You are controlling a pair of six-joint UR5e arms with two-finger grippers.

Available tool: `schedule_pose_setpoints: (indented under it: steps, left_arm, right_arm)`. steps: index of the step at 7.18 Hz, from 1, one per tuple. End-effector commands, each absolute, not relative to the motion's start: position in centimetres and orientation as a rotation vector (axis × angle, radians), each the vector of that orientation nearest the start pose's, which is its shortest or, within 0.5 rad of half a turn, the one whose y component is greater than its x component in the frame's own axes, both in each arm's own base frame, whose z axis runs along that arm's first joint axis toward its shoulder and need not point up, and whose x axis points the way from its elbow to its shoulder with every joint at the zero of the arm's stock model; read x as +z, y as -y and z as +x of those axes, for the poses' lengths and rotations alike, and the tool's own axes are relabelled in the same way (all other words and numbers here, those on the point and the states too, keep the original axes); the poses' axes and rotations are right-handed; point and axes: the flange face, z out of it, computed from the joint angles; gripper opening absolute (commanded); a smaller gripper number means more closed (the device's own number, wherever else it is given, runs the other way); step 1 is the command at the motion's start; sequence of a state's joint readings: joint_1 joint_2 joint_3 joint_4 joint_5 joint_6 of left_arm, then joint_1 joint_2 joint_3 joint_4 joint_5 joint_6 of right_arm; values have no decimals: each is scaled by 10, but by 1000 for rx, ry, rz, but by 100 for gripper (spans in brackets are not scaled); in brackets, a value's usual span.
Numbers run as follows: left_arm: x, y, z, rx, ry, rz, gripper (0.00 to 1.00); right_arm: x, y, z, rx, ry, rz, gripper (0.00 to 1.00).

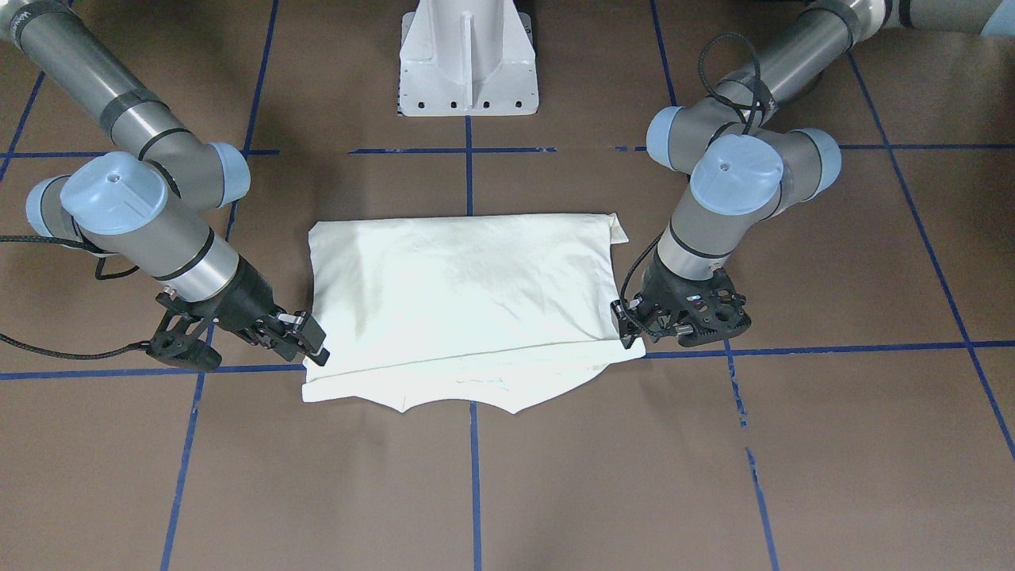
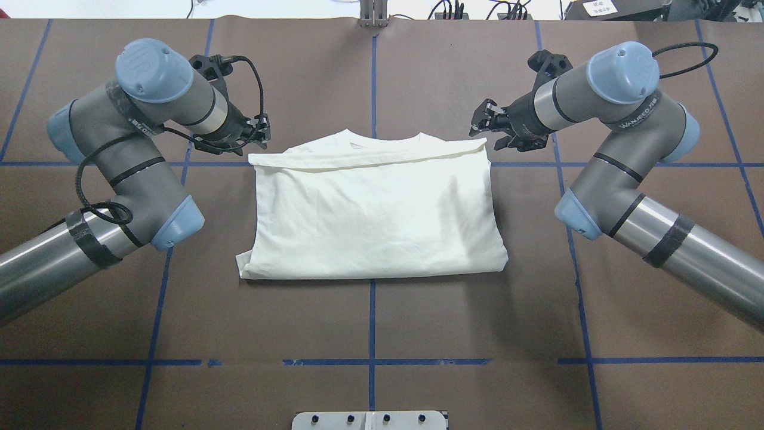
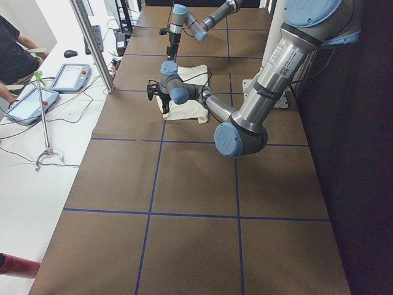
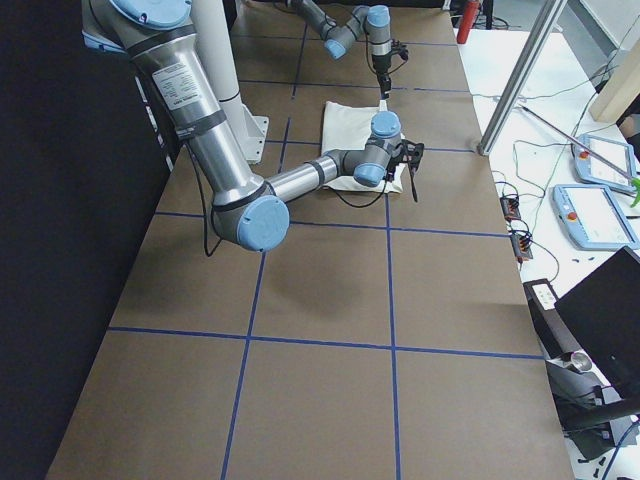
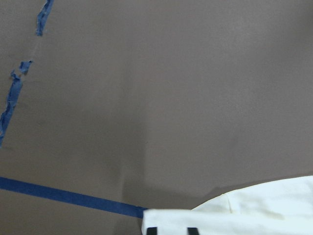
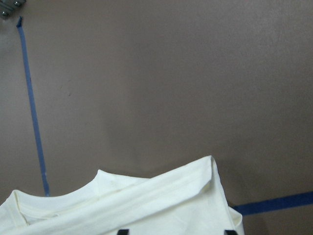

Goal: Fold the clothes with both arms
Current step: 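Move the right gripper to the folded shirt's near edge while the left holds back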

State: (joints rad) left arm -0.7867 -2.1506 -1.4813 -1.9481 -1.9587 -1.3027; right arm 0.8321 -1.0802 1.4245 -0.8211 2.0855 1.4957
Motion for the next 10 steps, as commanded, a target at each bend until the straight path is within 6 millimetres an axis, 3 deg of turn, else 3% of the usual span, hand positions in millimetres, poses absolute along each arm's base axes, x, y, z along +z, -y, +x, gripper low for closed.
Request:
schedule_pose_setpoints:
  steps: [1, 2, 3, 5, 6, 7, 9, 10]
  left_arm:
    - [300, 560, 422, -305, -954, 135, 100]
    - [292, 554, 416, -310, -965, 138, 100]
    - [278, 548, 410, -309, -978, 144, 100]
    - [257, 536, 400, -309, -969, 139, 100]
    - [257, 535, 400, -308, -969, 138, 100]
    - [258, 535, 400, -308, -968, 137, 100]
    - [268, 536, 403, -308, -955, 129, 100]
    - [270, 536, 404, -307, -954, 128, 100]
  right_arm:
    - [365, 497, -396, 325, 1189, 22, 100]
    - [379, 445, -395, 282, 1180, -3, 100]
    - [393, 403, -407, 253, 1152, 0, 100]
    - [410, 375, -430, 236, 1111, 10, 100]
    - [410, 374, -432, 233, 1111, 9, 87]
    - [408, 373, -437, 223, 1114, 5, 63]
    - [402, 373, -440, 220, 1125, 10, 0]
    - [401, 374, -438, 211, 1126, 17, 0]
